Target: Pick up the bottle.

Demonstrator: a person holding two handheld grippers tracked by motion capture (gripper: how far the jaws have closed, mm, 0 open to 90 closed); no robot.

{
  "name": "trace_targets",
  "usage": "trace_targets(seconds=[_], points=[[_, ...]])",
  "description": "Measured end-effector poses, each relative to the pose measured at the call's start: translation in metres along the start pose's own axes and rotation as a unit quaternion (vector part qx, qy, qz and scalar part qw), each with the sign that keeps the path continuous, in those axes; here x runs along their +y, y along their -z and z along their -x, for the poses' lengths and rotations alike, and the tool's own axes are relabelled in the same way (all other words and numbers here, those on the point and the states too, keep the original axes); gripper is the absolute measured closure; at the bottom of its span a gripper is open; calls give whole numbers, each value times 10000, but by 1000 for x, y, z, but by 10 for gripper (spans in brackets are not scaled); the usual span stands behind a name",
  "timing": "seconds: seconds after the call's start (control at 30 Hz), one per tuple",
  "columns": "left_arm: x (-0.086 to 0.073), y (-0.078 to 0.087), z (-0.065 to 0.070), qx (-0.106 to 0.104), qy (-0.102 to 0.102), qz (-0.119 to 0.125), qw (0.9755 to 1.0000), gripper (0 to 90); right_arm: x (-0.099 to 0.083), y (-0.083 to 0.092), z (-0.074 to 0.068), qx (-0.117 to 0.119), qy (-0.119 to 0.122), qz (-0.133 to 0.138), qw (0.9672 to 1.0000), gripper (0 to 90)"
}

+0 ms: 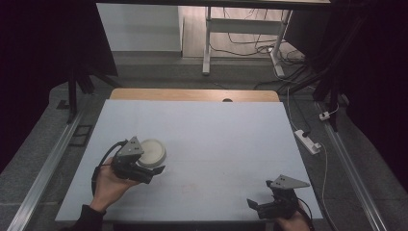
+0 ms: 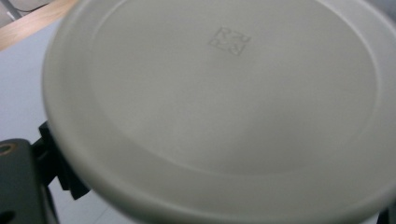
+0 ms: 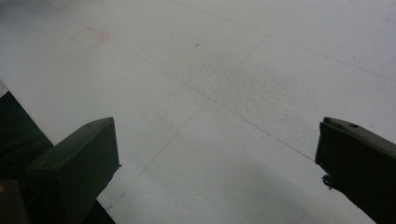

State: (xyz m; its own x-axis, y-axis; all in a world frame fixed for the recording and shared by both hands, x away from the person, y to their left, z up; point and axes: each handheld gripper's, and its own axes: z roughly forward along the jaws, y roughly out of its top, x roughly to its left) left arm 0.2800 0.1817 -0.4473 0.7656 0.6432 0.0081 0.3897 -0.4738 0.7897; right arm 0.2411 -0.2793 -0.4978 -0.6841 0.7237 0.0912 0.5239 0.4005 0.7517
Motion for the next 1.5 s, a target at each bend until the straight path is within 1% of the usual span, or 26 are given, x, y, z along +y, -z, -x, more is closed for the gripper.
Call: trace_targets(seconds=[0.2,0.4,0.9,1.13,1.23,1.37,1.5], points=[[14,-11,3,-65,-151,-37,9999,67,0,0,0,7,12,-5,10000,0],[27,-23,7,-163,-260,-69,9995,67,0,0,0,22,11,-1,10000,0],[47,-48,14,-390,-435,-129,9982,68,0,0,0,40,36,-33,10000,0],[55,-58,20,-516,-541,-133,9971,68,0,-1,0,40,40,-36,10000,0],[58,-61,22,-562,-629,-169,9963,68,0,-1,0,40,46,-41,10000,0],[59,-64,25,-644,-649,-161,9957,68,0,-1,0,41,42,-43,10000,0],[58,-66,27,-679,-646,-156,9955,67,0,-1,0,47,54,-47,10000,0]])
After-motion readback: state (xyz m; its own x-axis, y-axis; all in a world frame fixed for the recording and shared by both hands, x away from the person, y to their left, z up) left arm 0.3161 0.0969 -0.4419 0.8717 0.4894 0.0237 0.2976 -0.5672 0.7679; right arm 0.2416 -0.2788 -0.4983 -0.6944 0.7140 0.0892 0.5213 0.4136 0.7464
